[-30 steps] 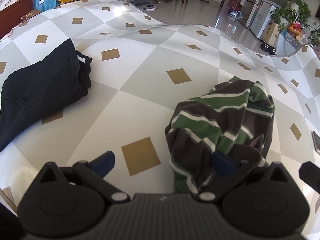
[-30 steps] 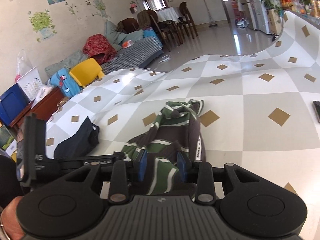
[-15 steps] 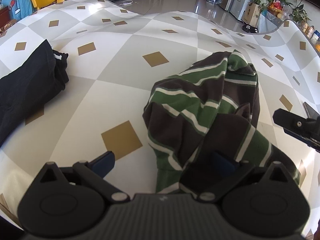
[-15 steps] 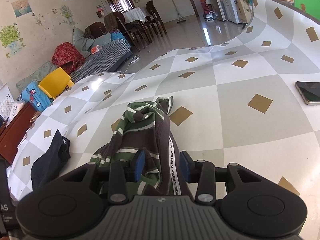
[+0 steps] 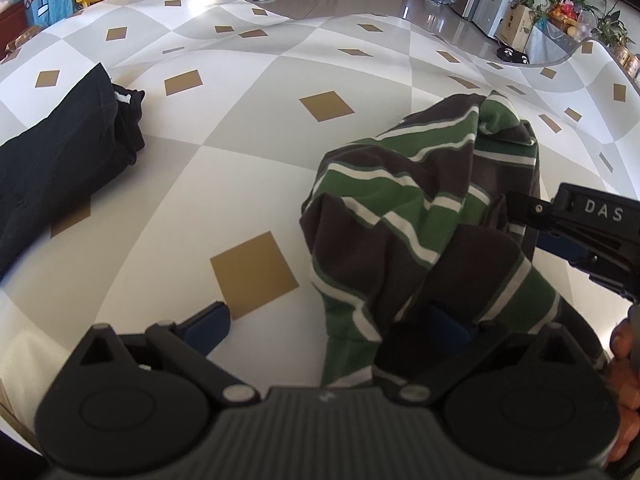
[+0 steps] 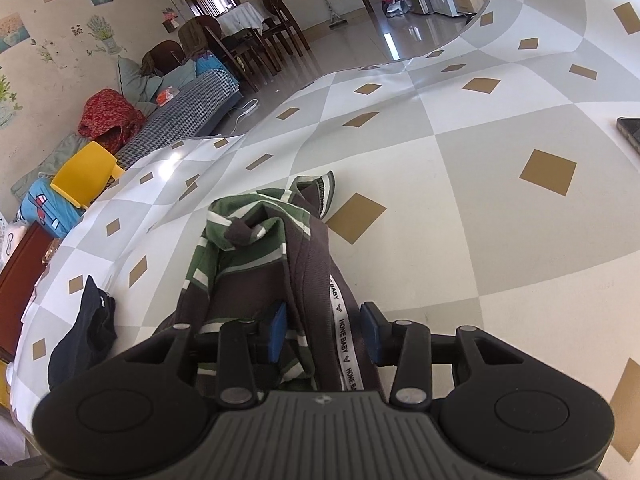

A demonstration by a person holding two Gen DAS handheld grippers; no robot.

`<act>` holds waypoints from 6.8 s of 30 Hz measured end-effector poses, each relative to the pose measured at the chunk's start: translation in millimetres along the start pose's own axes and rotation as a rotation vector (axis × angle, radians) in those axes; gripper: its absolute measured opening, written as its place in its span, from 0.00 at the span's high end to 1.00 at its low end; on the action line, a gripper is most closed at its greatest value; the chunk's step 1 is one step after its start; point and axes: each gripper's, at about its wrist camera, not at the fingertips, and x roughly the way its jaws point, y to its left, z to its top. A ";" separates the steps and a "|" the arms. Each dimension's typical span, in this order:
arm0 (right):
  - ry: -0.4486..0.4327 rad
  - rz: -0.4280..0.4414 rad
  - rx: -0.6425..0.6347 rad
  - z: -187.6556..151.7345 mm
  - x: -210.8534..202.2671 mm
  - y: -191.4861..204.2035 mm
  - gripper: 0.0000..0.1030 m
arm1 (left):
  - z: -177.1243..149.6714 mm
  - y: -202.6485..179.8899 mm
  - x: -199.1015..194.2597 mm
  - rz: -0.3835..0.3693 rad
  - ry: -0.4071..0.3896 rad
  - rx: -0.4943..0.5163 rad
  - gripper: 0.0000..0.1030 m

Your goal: Fold clothes

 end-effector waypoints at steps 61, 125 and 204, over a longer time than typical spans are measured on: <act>0.007 -0.070 0.064 -30.8 -79.6 -11.0 0.60 | 22.1 -12.7 -9.0 0.069 -0.126 -0.054 0.15; -0.097 -0.405 -0.024 -34.9 -57.5 -37.1 0.91 | 85.7 -37.3 39.0 0.139 -0.136 -0.021 0.17; -0.062 -0.289 0.046 -25.3 -49.5 -41.2 0.71 | 98.0 -35.9 34.3 0.138 -0.165 -0.054 0.56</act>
